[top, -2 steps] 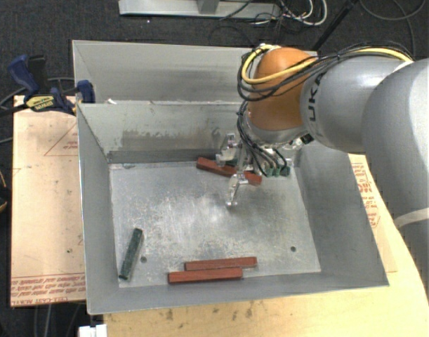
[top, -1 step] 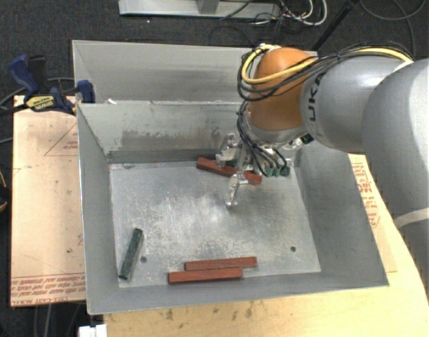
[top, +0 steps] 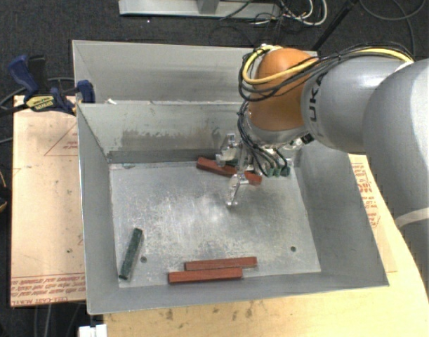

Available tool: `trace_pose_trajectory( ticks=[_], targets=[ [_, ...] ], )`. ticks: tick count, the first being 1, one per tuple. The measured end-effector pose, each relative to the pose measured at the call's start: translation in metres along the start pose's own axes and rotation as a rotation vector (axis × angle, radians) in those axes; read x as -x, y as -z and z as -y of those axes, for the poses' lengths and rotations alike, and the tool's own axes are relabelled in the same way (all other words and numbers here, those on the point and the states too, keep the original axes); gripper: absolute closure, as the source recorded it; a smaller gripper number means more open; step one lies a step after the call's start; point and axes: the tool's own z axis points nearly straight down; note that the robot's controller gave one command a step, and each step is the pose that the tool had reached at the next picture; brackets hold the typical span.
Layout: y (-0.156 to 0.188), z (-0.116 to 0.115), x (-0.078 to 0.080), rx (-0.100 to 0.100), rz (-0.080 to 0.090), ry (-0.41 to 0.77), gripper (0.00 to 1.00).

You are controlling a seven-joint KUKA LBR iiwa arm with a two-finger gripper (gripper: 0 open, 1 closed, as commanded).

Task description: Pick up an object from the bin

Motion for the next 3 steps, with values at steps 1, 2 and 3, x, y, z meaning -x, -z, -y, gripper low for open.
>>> trace_pose_trajectory(
  ticks=[1,2,3],
  targets=[
    [0.000,0.000,0.000,0.001,-0.001,-0.010,0.00],
    [-0.001,0.060,-0.009,-0.002,0.029,0.017,1.00],
    [-0.001,0.060,-0.009,-0.001,0.029,0.016,1.00]
  ],
)
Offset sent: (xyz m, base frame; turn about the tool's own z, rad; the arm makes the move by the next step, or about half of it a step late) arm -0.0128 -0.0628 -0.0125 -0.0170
